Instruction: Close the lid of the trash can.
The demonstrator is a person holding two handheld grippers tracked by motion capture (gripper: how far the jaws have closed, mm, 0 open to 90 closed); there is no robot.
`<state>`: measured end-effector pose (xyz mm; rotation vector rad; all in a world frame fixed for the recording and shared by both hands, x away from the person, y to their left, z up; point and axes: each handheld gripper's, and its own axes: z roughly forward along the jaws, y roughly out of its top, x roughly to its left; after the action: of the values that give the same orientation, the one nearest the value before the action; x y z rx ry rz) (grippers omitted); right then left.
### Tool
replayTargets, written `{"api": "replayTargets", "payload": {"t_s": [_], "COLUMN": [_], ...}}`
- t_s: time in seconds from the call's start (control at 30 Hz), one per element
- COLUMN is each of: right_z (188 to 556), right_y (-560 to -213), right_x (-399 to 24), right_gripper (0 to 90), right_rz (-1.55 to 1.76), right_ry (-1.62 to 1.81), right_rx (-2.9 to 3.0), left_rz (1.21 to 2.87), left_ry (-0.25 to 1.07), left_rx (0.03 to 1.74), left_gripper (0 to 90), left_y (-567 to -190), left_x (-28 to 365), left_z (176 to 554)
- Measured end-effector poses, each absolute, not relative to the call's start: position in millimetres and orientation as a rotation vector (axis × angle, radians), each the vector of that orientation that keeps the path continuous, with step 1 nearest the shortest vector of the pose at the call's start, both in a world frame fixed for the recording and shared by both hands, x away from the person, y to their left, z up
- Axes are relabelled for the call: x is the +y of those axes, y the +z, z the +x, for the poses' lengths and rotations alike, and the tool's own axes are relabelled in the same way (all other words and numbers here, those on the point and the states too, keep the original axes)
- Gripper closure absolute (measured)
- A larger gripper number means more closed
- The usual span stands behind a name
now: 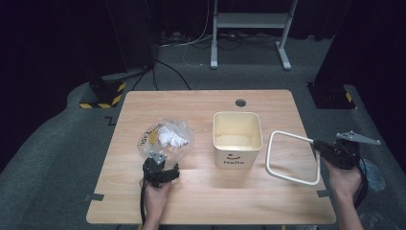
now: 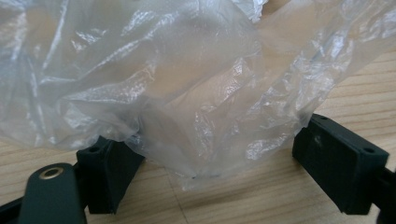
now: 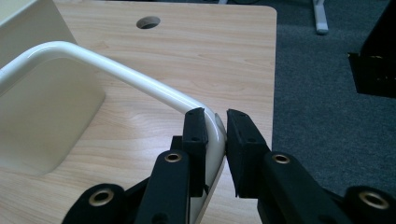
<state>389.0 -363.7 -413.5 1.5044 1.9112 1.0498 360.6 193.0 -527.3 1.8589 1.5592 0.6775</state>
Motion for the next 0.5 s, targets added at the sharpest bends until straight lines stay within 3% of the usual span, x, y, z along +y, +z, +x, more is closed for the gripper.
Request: {"api": "replayTargets", "payload": {"t_s": [0.5], "right_z": [396], "right_y": [-388], "right_x": [-354], "right_gripper": [78.3], "right_rz": [1.461], "right_ry": [1.097], "right_rx": [1.923], "left_rz": [1.859], "left_ry": [0.678], "left_rx": [1.559], "left_gripper": [16.8], "left_y": [-527], "left_x": [193], "left_z": [361]}}
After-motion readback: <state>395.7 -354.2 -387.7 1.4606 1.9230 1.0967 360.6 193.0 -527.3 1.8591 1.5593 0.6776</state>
